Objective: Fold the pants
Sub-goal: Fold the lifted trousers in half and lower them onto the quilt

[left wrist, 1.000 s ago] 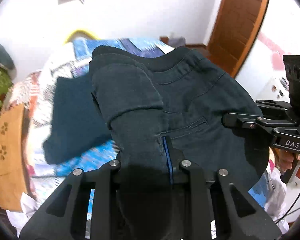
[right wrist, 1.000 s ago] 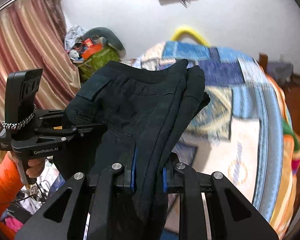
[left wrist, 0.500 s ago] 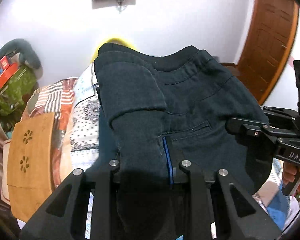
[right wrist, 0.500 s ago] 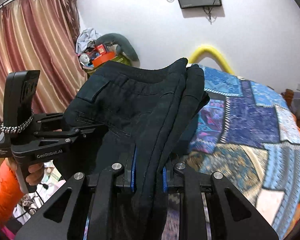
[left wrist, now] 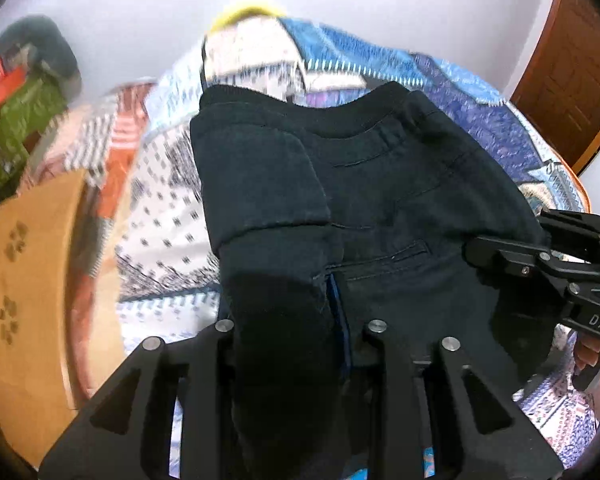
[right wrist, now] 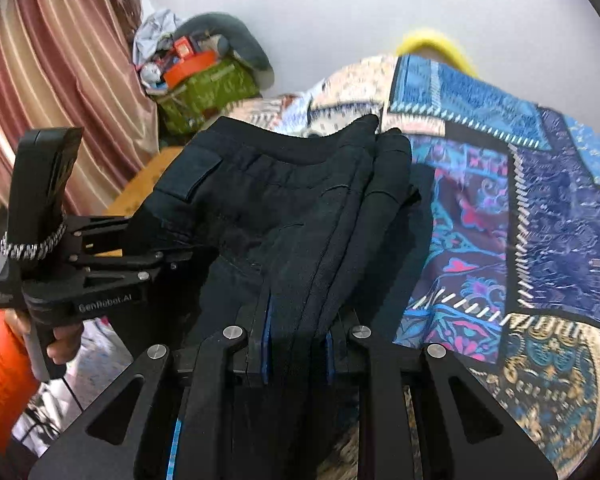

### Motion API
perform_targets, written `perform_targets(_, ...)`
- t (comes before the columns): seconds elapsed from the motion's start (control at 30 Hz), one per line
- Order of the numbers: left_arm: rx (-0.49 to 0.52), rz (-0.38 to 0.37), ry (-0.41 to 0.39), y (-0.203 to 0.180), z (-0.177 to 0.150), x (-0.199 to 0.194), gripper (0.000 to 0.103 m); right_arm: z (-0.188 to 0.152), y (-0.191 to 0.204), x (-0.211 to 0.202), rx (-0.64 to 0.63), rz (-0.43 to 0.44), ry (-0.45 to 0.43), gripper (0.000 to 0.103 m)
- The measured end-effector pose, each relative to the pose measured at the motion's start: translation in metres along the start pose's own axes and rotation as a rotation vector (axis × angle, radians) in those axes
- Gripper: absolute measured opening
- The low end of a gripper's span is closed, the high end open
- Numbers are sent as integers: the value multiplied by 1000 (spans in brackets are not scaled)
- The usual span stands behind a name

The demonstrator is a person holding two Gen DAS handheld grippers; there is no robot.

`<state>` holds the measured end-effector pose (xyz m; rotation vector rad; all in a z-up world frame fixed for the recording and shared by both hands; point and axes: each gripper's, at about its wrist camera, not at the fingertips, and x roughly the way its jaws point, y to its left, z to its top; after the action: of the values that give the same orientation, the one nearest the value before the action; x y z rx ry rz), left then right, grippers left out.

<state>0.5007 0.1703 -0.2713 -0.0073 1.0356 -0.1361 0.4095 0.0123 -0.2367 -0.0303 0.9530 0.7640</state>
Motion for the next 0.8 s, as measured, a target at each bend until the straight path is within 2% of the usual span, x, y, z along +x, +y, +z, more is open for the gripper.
perform_targets(0.07,6,28,10,1,-5,8,39,-3,-3,3,-3,-29,14,20)
perform_targets(0.13,24,71,2,-2,-12,9,44,-5,-6,0,13,-37,29,30)
perform_targets(0.17,25,95,-4,-3,-15,8,49,-8,-7,-4,30,-37,34,32)
perform_targets(0.2,26,118,-16,-5,-18,6,49,-8,-7,-7,39,-39,34,36)
perform_targets(0.3,43,194,-27,-10,-22,-3,52,-15,-1,-23,23,-56,28,55)
perform_targets(0.33,40,206,-25,-8,-22,-5,53,-17,2,-30,14,-70,15,57)
perform_targets(0.47,20,222,-33,-7,-26,-34,53,-19,9,-58,-1,-103,-21,57)
perform_targets(0.6,17,203,-88,-17,-33,-88,53,-22,24,-105,-32,-107,-93,57)
perform_targets(0.8,-1,198,-256,-47,-55,-198,53,-37,63,-193,-81,-103,-239,57)
